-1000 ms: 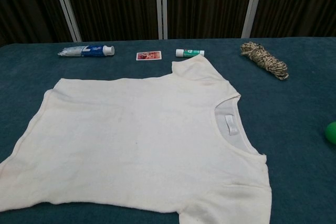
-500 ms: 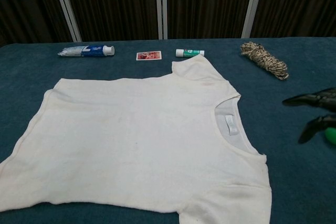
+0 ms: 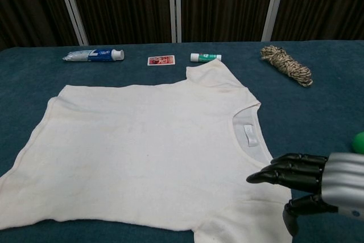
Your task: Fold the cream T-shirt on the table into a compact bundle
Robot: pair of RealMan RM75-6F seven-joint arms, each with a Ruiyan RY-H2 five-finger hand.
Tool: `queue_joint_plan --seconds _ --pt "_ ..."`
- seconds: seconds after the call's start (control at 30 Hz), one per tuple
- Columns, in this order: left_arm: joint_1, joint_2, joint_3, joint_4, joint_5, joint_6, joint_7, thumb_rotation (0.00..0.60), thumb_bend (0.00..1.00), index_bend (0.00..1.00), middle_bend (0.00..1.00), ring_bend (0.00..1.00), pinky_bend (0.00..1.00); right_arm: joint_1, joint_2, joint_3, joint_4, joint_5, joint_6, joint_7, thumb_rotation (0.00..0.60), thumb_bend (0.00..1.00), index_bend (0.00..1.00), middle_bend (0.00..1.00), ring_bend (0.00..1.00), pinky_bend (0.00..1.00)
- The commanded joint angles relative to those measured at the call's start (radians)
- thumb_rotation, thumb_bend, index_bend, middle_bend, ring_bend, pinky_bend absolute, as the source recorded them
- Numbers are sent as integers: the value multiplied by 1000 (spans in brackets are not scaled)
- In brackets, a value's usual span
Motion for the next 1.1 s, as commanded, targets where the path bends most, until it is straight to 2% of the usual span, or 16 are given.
queue_joint_plan --seconds 0.03,0.27,0.87,1.1 --pt "1 1 0 0 1 2 -4 600 0 0 0 0 0 6 -22 -17 21 -2 1 2 600 82 452 19 0 0" --pt "0 2 3 0 5 2 -6 600 0 0 0 0 0 16 -68 -40 57 -20 16 -20 600 92 452 21 0 0" --pt "-7 -6 3 7 -11 -5 4 600 0 0 0 0 0 71 -204 -5 171 -1 3 -116 600 115 433 18 0 0" --pt "-9 -6 4 9 -14 -10 2 600 0 0 0 0 0 84 -239 -11 216 3 8 -140 600 116 423 16 0 0"
